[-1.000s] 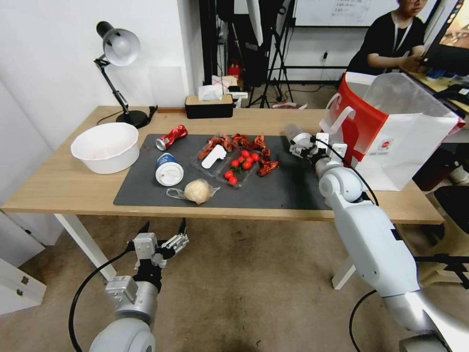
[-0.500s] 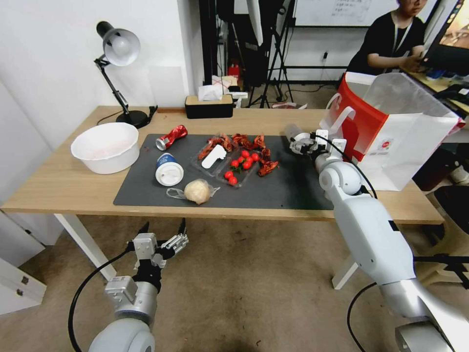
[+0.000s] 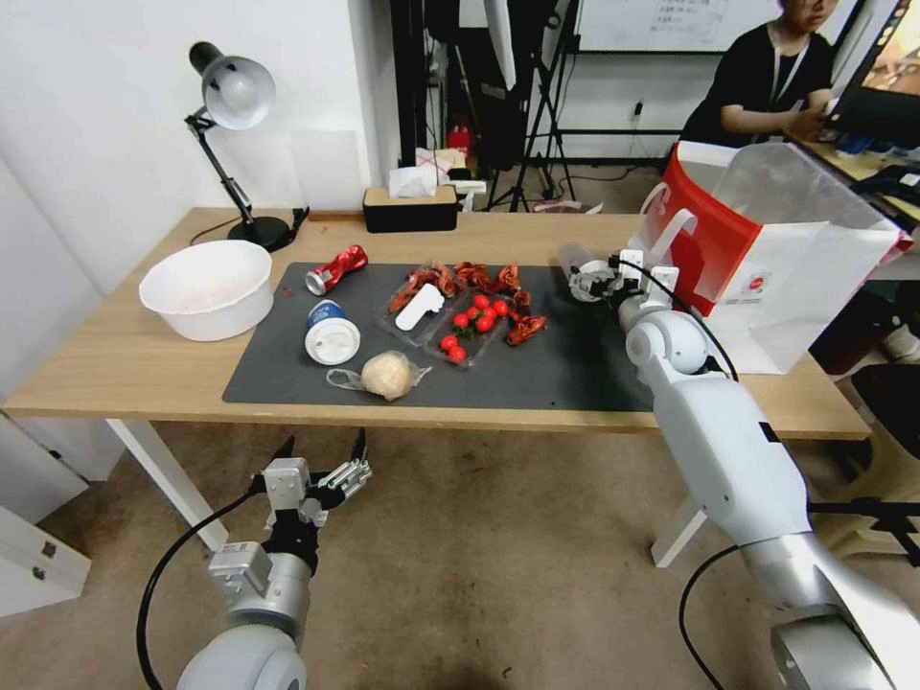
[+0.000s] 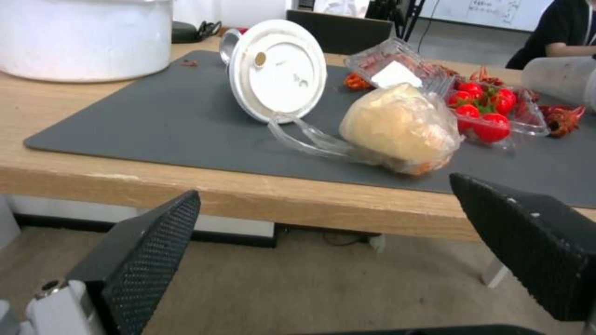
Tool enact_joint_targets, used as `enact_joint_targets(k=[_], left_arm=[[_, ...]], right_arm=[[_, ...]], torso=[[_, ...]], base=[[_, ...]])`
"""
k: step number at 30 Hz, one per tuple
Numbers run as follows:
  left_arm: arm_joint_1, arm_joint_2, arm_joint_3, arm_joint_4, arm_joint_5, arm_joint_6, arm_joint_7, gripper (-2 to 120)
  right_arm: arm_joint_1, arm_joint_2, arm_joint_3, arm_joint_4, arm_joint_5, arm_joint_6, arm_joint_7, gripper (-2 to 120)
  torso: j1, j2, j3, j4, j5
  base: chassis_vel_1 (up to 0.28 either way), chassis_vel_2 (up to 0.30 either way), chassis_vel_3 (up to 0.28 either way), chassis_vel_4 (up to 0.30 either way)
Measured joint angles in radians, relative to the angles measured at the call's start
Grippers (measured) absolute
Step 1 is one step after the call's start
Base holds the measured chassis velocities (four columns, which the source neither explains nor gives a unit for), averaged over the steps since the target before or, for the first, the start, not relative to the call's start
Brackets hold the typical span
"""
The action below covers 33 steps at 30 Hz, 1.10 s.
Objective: Pick up the trash from the table and place it into the takeout bag.
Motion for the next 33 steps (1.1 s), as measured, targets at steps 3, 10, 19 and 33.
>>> enact_joint_targets(k=[3,10,19,33], left_arm=[[0.000,0.001,-0.001,-0.001,0.000,0.000,0.000,100],[-0.002,0.003,0.000,0.000,-0.001,0.000,0.000,100],[-0.005,0.008,-0.001,0.004,-0.006,0.000,0.000,100],[-0.007,0.010,0.003,0.009,-0.008,0.000,0.000,100]], right_arm=[[0.008,0.000,-0.002,-0.012,0.000,0.000,-0.003,100],[0.042,0.010,-0.021,-0.060,0.000,0.000,-0.008,100],[0.071,0.023,-0.029,-0.118,-0.004,0.003,-0.032,100],[0.066,0.024,-0.023,-0.142,-0.005,0.003,-0.055,96]], torso=[[0.000,0.000,0.000,0.0000,0.0000],[0.000,0.000,0.000,0.0001,0.0000],[0.000,0.000,0.000,0.0000,-0.0001],[0.000,0.000,0.000,0.0000,0.0000]], base=[[0.000,0.000,0.000,0.000],[0.000,0.000,0.000,0.000],[0.000,0.000,0.000,0.000],[0.000,0.000,0.000,0.000]])
